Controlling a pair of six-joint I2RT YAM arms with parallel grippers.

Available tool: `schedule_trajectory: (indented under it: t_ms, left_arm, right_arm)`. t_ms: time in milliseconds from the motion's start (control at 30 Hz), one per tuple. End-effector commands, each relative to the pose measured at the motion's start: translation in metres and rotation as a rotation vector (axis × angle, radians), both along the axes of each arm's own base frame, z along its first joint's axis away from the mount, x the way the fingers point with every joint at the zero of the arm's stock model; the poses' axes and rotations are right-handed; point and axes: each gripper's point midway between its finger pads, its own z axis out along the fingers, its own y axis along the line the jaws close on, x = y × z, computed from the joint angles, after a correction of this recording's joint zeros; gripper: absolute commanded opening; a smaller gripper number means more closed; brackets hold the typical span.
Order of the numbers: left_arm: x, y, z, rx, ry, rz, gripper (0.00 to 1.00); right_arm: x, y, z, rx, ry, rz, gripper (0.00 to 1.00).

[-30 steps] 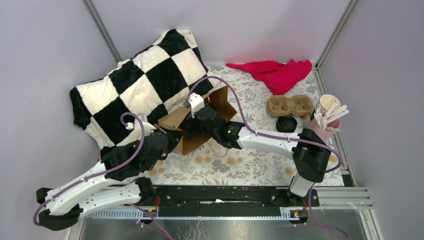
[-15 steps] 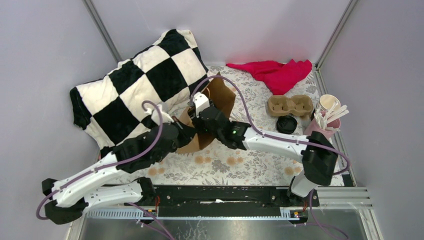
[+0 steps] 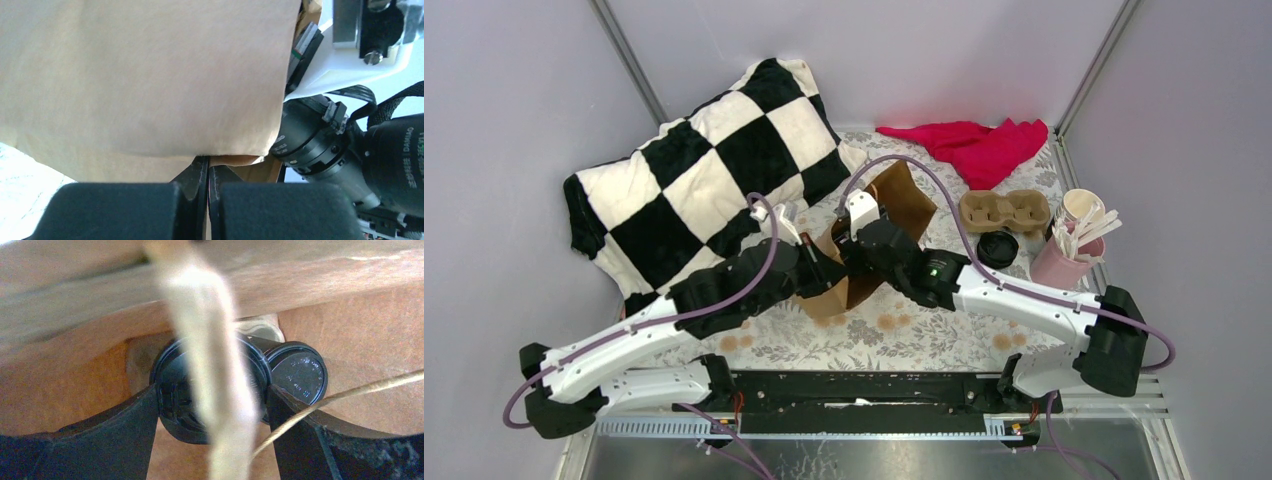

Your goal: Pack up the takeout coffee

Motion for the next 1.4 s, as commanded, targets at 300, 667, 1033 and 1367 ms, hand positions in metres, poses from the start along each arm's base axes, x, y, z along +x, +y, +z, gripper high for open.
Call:
schedule_trajectory:
  t_ms: [300,667,1033,1367]
  left_arm:
    - [-0.003,0.070,-0.005,0.035,0.073,0.238,0.00]
    - [0.005,0.071,-0.017,0.174,0.022,0.221,0.00]
    - [-0.006,0.116,-0.036,0.144,0.078,0.366,0.00]
    - [-0.007,0.109,-0.046,0.204,0.088,0.326,0.00]
  right_arm:
    - [-0.019,0.017,0.005,0.060,0.050,0.073,0.75]
    - [-0.014,0.041,0.001,0.085,0.015,0.058,0.75]
    - [-0.009,0.045,-0.020,0.053,0.030,0.039,0.76]
    - [-0.017,0.051,0.004,0.033,0.038,0.116,0.76]
